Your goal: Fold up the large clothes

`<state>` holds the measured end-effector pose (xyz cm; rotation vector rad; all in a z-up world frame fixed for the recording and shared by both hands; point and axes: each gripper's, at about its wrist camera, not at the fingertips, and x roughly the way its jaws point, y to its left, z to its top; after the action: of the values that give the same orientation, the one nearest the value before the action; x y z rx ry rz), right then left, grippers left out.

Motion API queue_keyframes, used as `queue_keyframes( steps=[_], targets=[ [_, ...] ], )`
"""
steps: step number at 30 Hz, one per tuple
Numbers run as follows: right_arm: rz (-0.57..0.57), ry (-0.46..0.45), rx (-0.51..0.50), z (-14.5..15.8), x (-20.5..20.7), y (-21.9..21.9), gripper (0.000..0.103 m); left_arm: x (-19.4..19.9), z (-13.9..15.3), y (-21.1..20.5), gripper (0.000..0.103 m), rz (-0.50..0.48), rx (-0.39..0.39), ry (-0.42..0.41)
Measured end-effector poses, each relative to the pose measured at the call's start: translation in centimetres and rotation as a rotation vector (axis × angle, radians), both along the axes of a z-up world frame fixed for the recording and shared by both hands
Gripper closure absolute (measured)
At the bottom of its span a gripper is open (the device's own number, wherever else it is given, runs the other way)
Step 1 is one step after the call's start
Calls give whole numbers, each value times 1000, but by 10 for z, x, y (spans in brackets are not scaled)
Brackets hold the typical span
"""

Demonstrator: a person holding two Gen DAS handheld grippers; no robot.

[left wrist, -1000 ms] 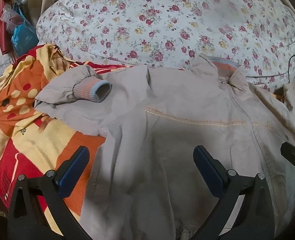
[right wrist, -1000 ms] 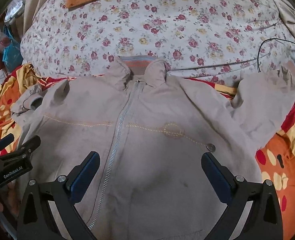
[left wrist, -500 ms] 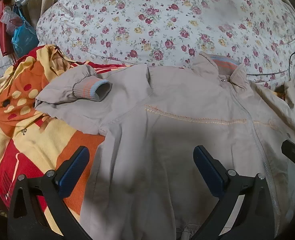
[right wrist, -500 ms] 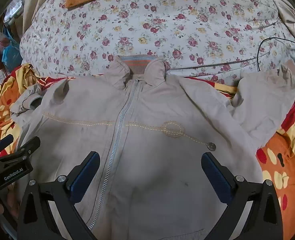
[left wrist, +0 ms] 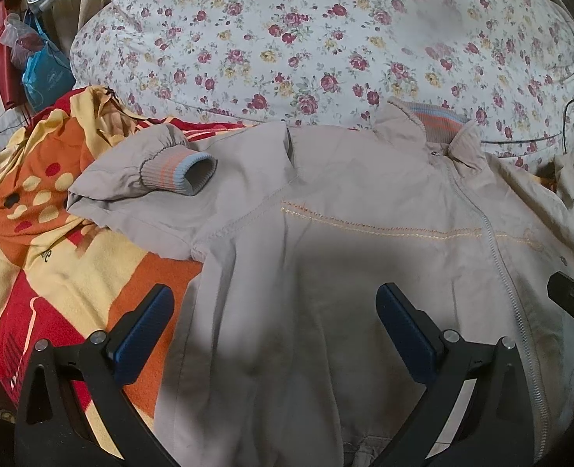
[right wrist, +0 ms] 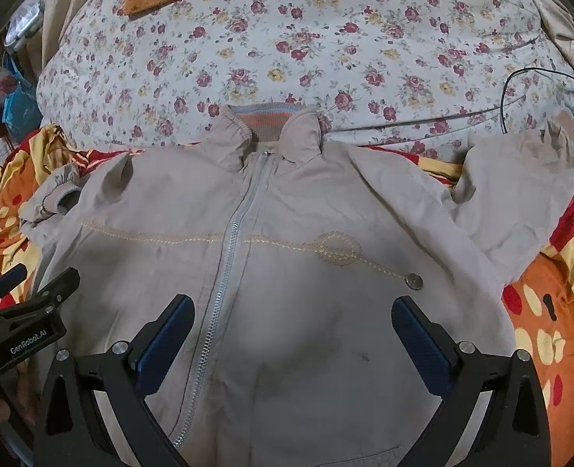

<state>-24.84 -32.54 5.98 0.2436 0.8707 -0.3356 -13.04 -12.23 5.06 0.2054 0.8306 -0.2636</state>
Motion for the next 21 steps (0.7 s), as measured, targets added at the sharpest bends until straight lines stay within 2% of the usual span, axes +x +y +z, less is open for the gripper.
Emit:
queue_keyframes(
  steps=[21],
  targets=[
    [-5, 12, 3, -5, 1, -2, 1, 2, -3, 1, 0, 8, 9, 6]
  ],
)
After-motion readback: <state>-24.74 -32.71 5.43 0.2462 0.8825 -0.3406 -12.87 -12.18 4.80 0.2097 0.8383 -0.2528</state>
